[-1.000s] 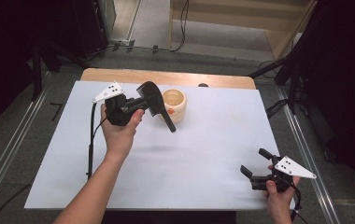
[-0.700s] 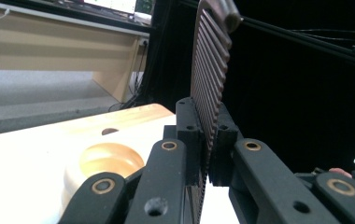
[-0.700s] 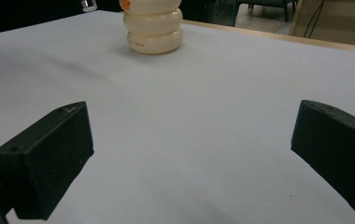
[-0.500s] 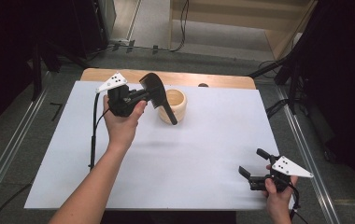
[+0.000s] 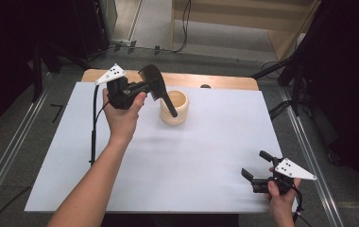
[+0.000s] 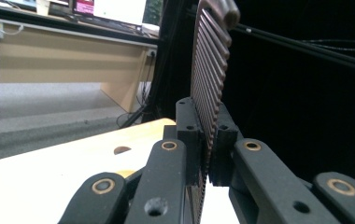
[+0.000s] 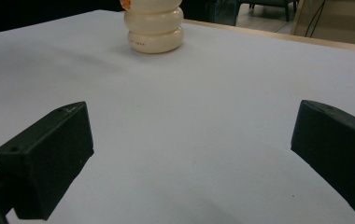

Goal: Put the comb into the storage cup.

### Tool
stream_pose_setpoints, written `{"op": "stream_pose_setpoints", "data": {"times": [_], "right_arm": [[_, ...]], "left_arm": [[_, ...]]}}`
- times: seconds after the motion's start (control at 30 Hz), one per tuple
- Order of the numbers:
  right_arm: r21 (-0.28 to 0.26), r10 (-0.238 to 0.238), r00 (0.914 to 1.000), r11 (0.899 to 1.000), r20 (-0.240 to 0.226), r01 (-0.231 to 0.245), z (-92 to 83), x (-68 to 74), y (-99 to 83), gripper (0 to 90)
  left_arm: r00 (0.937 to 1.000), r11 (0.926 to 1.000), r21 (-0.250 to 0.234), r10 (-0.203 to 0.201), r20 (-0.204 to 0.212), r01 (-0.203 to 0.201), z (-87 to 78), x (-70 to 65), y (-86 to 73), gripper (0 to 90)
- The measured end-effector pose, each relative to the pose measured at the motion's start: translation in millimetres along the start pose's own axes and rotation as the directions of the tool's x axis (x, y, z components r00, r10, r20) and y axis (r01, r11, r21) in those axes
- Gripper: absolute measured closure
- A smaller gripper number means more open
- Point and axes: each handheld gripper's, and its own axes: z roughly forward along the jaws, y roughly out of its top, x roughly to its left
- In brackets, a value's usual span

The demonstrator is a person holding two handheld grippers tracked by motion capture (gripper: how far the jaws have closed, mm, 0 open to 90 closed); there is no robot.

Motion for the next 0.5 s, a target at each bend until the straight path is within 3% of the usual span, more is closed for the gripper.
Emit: {"op": "stream_pose_setpoints", "data": {"times": [0.5], "right_arm": [[0.007, -0.004, 1.0000, 1.000, -0.002, 0.004, 1.0, 0.3, -0.2, 0.0]], "left_arm": [[0.9993, 0.9993, -0.029, -0.023, -0.031, 0.022, 8.7, 13.6, 6.8, 86.0]]}}
